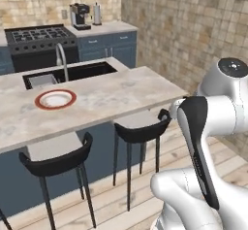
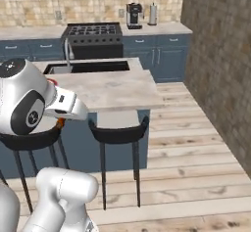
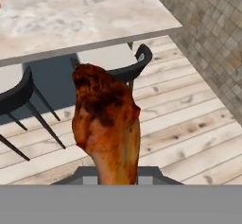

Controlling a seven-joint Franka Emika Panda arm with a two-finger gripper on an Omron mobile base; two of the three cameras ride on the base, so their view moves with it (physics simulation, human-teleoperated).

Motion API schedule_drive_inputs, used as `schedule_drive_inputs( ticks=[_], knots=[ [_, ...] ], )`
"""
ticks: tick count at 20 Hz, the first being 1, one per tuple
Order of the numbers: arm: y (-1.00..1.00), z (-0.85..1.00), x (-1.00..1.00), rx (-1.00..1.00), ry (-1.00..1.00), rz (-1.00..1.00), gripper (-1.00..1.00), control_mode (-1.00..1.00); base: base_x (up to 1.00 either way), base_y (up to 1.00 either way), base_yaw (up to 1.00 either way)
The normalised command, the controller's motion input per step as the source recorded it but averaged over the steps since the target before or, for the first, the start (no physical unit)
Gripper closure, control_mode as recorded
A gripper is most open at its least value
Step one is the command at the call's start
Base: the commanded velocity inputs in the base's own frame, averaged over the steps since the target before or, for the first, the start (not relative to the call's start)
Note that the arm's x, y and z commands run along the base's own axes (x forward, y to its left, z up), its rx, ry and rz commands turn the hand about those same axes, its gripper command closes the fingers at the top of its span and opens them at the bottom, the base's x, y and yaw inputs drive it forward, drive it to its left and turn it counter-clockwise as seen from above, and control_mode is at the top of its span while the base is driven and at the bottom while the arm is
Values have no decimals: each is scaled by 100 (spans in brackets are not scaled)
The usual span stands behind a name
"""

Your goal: Take the chicken drumstick from the fridge and place it on the digital scale on the counter by the fridge. Wait a few seconds for a reading, then move it to the plate on the dining counter.

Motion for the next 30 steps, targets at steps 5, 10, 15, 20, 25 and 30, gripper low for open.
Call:
schedule_drive_inputs(
  ticks=[5,10,15,20,25,30],
  knots=[
    [0,0,0,0,0,0,100,100,52,-100,1],
    [0,0,0,0,0,0,100,100,73,-100,9],
    [0,0,0,0,0,0,100,100,98,-100,23],
    [0,0,0,0,0,0,100,100,100,-89,42],
    [0,0,0,0,0,0,100,100,100,-84,48],
    [0,0,0,0,0,0,100,100,100,-82,45]
  ],
)
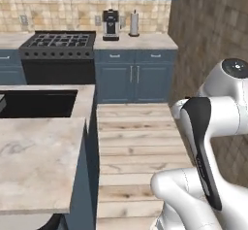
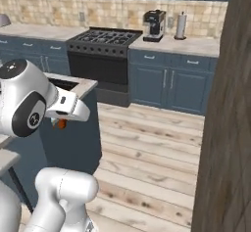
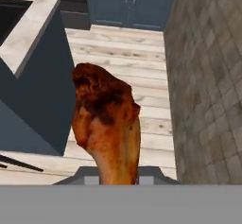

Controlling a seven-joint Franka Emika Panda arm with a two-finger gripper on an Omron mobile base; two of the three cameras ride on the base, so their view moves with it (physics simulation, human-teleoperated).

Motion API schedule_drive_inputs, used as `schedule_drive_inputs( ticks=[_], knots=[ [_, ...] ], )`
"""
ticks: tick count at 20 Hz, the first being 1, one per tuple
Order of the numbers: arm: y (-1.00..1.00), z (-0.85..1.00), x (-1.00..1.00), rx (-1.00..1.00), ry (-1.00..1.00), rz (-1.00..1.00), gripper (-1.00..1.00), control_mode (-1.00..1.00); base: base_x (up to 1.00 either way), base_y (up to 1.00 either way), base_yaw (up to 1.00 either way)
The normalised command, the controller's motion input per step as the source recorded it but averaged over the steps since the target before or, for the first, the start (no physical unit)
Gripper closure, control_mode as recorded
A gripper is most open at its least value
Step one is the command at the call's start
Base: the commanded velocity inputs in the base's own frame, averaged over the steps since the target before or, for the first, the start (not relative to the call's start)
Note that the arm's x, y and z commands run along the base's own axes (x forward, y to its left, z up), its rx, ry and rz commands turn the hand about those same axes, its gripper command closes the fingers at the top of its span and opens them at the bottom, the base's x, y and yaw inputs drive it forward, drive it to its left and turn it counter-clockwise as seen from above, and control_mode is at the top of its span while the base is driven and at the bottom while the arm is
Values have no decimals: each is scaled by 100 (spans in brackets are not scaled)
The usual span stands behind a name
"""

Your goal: Take the chicken drumstick from the fridge and place it on the digital scale on the counter by the fridge. Wait a few seconds for a reading, then move it to the plate on the dining counter.

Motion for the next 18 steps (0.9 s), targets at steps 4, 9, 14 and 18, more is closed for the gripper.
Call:
schedule_drive_inputs(
  ticks=[4,9,14,18],
  knots=[
    [0,0,0,0,0,0,100,100,100,-69,38],
    [0,0,0,0,0,0,100,100,100,-64,38],
    [0,0,0,0,0,0,100,100,100,-57,41],
    [0,0,0,0,0,0,100,100,100,-55,50]
  ],
)
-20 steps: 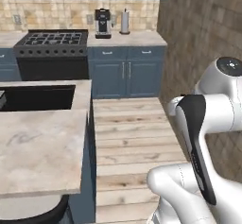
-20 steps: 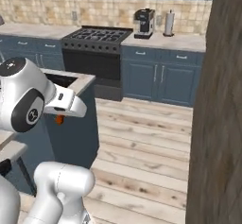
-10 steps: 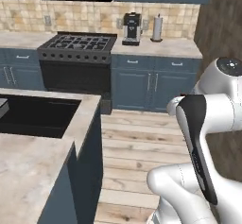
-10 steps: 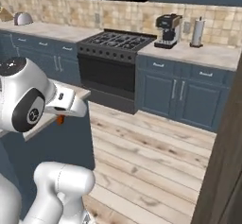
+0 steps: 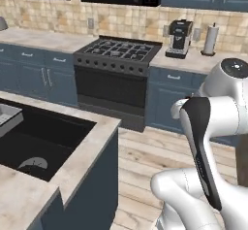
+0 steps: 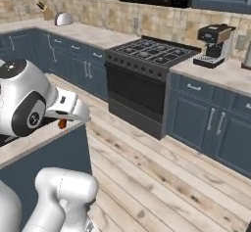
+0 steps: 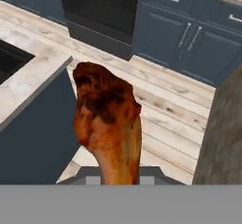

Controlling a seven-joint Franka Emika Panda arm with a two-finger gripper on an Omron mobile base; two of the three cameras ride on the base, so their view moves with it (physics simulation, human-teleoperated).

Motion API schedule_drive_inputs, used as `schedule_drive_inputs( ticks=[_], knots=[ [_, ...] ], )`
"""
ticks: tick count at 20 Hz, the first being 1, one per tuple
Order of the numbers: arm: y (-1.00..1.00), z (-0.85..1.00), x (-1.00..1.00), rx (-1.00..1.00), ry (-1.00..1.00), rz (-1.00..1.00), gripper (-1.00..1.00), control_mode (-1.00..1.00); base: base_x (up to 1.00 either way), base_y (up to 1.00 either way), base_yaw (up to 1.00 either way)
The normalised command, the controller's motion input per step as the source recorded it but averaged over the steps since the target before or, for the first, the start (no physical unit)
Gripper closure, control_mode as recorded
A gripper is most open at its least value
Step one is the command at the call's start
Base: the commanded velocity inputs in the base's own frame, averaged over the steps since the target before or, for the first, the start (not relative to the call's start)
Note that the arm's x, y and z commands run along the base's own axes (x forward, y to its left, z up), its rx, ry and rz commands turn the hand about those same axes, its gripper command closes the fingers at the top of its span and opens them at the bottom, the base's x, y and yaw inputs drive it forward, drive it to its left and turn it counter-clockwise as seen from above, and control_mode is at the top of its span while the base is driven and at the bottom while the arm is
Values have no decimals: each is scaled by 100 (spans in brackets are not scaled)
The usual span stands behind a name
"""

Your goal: Take the chicken drumstick from the fridge and place it on the digital scale on the counter by the fridge. Wait a few seconds for a reading, then move it to the plate on the dining counter.

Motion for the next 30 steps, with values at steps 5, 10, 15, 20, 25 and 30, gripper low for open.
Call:
schedule_drive_inputs(
  ticks=[5,10,15,20,25,30],
  knots=[
    [0,0,0,0,0,0,100,100,100,-50,57],
    [0,0,0,0,0,0,100,100,100,-47,61],
    [0,0,0,0,0,0,100,100,100,-49,63],
    [0,0,0,0,0,0,100,100,100,-77,54],
    [0,0,0,0,0,0,100,100,100,-77,56],
    [0,0,0,0,0,0,100,100,100,-76,56]
  ],
)
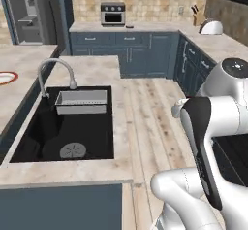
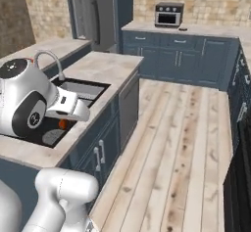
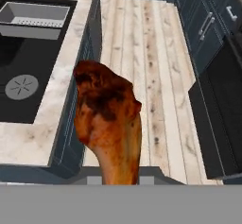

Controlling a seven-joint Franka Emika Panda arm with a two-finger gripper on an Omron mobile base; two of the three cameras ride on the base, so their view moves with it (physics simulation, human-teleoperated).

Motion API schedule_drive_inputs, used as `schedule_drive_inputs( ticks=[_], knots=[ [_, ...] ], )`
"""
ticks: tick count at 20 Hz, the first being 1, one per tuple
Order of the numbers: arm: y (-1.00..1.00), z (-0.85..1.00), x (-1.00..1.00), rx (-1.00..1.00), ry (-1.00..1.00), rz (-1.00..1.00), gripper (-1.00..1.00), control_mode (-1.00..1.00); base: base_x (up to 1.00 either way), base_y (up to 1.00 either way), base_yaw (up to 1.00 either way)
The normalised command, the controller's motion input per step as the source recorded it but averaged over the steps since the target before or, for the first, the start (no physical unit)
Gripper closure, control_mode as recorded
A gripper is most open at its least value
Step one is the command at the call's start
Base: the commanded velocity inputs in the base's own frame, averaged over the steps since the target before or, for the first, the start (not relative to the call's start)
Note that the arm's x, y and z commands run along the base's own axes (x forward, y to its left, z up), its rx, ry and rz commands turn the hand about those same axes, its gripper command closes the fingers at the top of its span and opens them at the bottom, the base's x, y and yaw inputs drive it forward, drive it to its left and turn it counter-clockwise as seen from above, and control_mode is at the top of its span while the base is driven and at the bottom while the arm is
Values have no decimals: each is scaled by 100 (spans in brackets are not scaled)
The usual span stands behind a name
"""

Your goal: Take the chicken drumstick from the fridge and place it on the digital scale on the counter by the fridge. Wait a few seconds for a reading, then move it to the plate on the dining counter.

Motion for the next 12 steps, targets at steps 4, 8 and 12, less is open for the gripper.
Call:
schedule_drive_inputs(
  ticks=[4,8,12],
  knots=[
    [0,0,0,0,0,0,100,100,100,-96,44],
    [0,0,0,0,0,0,100,100,99,-100,12],
    [0,0,0,0,0,0,100,100,72,-100,-10]
  ],
)
